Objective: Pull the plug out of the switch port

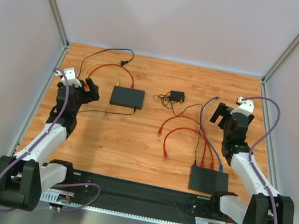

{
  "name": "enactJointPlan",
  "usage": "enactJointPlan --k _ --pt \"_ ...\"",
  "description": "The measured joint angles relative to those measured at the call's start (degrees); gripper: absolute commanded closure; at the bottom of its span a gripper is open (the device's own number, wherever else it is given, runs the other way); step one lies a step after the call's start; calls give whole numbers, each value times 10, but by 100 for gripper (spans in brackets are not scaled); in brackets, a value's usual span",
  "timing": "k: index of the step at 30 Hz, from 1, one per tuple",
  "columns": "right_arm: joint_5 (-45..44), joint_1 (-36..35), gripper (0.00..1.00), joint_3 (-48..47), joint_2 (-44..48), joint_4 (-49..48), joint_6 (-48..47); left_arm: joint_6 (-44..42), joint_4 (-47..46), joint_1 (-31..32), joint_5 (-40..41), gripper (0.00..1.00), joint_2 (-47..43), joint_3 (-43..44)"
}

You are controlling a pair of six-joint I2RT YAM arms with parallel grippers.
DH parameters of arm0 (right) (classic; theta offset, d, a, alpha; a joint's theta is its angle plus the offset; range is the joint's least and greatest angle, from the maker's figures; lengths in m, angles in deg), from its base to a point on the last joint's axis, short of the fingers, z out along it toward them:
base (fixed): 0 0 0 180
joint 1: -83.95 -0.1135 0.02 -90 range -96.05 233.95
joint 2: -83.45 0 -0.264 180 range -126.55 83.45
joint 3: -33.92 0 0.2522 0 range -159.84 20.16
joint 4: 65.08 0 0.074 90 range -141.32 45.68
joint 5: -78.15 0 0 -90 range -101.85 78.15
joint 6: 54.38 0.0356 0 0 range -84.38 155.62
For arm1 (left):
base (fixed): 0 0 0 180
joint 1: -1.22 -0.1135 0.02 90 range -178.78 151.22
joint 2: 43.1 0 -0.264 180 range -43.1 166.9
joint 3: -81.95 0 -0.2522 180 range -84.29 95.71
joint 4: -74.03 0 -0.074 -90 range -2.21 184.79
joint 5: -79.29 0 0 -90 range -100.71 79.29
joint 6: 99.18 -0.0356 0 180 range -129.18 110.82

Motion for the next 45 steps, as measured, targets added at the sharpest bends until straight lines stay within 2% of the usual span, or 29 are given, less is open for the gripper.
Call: enactJointPlan --k 3,7,11,14,18,24,25,27,28,29,31,39,40,45 --pt "2 -22 0 -46 17 85 36 49 28 0 -29 0 17 24" --pt "70 -26 0 -134 21 172 77 87 47 2 -84 0 31 47" --pt "191 -21 0 -153 14 182 115 72 109 39 -83 0 54 116" --pt "276 -30 0 -188 -47 201 132 66 137 62 -82 0 54 159" --pt "313 -75 0 -228 -111 217 134 64 177 62 -97 0 54 192" --pt "331 -152 3 -293 -181 224 134 91 161 59 -126 1 58 182" --pt "332 -163 4 -306 -196 223 134 96 156 59 -132 7 64 182" --pt "334 -185 11 -332 -226 224 134 106 140 57 -154 21 85 184" --pt "337 -195 15 -348 -245 226 135 110 132 57 -166 42 101 188" --pt "345 -205 18 -363 -264 227 135 118 126 57 -179 55 119 193" --pt "365 -219 20 -393 -301 229 138 130 105 57 -203 71 160 204" --pt "439 -234 25 -419 -395 189 207 157 10 79 -260 92 334 252" --pt "441 -235 25 -419 -402 183 219 155 10 87 -261 97 354 263" --pt "444 -242 32 -425 -448 143 269 139 47 127 -259 100 432 340"
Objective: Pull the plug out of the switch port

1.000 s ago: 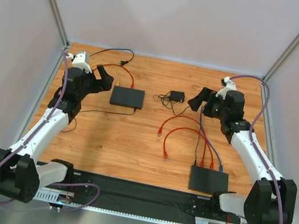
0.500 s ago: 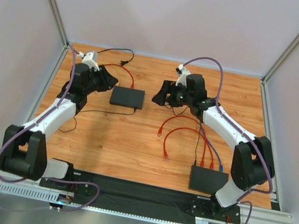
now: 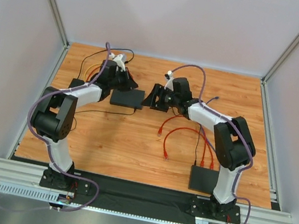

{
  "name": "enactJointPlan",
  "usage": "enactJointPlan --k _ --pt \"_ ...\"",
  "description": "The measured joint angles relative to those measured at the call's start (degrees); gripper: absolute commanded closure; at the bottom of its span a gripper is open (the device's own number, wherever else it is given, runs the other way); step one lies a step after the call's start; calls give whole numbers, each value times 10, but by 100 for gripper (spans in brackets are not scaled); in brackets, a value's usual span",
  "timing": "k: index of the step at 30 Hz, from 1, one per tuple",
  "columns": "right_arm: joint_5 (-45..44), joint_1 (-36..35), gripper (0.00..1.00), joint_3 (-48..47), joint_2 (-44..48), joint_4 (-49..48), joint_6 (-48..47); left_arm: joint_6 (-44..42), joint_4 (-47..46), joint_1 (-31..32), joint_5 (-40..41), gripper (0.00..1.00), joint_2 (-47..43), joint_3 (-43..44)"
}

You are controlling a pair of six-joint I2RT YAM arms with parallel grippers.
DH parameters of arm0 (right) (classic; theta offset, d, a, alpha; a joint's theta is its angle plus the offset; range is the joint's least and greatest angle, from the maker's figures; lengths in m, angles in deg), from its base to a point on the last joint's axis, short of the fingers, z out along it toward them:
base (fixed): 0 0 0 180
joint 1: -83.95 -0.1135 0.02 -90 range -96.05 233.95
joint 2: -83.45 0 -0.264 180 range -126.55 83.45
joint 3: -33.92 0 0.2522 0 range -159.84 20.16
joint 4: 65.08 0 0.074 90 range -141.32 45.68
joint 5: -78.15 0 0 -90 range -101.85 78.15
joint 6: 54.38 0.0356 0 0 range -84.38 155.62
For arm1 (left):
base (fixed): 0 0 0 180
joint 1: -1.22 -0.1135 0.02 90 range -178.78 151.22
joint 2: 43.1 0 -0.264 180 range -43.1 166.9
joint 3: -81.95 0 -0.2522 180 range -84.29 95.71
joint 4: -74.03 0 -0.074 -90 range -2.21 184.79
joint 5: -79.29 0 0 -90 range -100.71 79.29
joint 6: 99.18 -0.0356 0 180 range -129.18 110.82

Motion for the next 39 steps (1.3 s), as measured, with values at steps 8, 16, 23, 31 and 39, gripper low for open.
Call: enactJointPlan --k 8,16,23,31,39 --pt "-8 -30 38 -22 -80 -35 59 -41 130 20 51 100 50 76" --pt "-48 -52 41 -22 -96 -56 102 -60 230 21 96 100 90 109" --pt "-78 -53 49 -22 -114 -82 136 -62 271 21 114 100 114 146" --pt "-92 -55 60 -31 -147 -97 167 -62 273 21 114 100 121 154" --pt "-103 -58 72 -46 -167 -105 190 -62 279 21 114 100 124 160"
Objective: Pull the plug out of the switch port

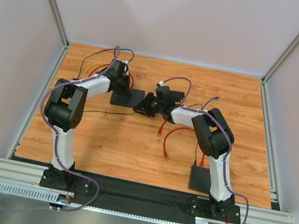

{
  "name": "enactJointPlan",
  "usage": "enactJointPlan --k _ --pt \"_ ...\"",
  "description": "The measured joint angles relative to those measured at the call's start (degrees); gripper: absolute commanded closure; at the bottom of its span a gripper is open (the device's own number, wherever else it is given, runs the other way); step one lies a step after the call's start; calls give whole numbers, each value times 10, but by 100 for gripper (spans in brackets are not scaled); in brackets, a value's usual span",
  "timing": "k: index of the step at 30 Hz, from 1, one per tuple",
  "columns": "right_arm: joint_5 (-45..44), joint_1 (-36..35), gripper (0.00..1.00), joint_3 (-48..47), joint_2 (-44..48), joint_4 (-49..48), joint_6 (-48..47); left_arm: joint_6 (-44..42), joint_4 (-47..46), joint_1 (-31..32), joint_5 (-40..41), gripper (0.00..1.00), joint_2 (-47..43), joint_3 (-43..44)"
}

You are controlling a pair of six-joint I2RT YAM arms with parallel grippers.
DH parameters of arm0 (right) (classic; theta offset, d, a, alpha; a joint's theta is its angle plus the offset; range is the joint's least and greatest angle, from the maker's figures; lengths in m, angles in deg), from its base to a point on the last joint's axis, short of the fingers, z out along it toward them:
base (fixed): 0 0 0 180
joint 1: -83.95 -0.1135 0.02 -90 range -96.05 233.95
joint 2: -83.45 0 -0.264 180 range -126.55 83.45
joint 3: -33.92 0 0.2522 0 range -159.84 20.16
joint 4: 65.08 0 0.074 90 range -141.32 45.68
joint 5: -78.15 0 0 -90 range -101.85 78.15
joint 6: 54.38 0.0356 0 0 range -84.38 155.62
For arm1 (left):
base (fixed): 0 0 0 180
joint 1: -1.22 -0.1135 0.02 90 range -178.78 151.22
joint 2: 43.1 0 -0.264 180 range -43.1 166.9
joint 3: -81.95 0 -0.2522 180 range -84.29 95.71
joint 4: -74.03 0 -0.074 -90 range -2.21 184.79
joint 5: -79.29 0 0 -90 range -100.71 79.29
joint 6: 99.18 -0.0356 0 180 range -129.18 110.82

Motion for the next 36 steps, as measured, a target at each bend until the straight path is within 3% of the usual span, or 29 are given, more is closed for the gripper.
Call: enactJointPlan --k 3,4,7,13,14,16,19,20,23,29,36 --pt "-9 -1 84 -1 -1 4 10 0 -1 0 0 100 0 0" --pt "-10 -1 92 -1 -2 4 15 0 -1 0 1 100 0 0" --pt "-13 -3 100 -6 -5 5 30 0 -2 0 1 100 1 0" --pt "-9 -3 100 -6 -9 2 50 -1 -3 -1 0 100 3 3" --pt "-9 -3 100 -6 -9 2 50 -2 -6 -1 0 92 1 0" --pt "-6 -2 100 -6 -10 0 50 -9 -24 0 4 88 -11 -21" --pt "5 1 100 -6 -16 -11 52 -28 -24 7 28 68 -44 -56" --pt "10 2 100 -9 -20 -14 52 -35 -20 11 43 56 -57 -67" --pt "23 6 100 -17 -27 -17 50 -57 -10 36 96 42 -84 -87" --pt "37 9 100 -31 -30 1 27 -97 -2 88 166 44 -99 -91" --pt "66 23 100 -52 -30 49 -26 -161 18 92 214 48 -97 -87"
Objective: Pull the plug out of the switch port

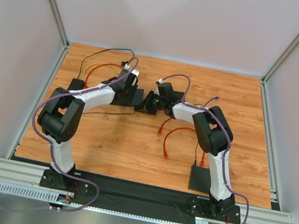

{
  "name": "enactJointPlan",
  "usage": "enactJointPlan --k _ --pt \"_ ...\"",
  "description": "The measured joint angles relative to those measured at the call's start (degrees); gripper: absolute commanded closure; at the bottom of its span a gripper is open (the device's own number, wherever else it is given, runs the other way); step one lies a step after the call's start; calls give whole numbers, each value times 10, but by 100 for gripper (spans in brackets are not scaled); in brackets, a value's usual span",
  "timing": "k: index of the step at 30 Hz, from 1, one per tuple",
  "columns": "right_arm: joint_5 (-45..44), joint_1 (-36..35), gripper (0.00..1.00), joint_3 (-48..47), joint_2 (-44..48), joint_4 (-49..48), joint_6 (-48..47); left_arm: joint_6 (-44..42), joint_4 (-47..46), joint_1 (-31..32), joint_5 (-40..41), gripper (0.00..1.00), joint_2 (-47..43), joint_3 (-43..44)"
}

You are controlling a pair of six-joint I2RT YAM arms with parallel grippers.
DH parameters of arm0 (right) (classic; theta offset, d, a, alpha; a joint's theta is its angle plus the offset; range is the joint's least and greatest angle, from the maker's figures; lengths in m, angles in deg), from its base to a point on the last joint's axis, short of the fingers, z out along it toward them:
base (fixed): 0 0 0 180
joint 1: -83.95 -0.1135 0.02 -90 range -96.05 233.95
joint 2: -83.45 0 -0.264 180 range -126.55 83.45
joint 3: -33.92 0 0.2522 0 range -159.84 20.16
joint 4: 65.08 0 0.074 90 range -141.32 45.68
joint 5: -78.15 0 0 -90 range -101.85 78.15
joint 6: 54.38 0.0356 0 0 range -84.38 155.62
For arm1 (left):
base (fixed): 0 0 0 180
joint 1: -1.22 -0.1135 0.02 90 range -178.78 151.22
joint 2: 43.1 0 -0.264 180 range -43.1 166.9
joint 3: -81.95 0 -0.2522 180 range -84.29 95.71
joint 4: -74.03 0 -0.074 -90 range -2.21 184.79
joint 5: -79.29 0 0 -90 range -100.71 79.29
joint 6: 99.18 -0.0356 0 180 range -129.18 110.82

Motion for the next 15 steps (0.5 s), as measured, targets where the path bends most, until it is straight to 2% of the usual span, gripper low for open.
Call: enactJointPlan --k 6,15 --pt "29 10 100 -12 -3 26 -26 -51 -2 8 13 46 13 5" --pt "49 13 100 -21 -10 32 -30 -82 -1 30 8 46 29 18"
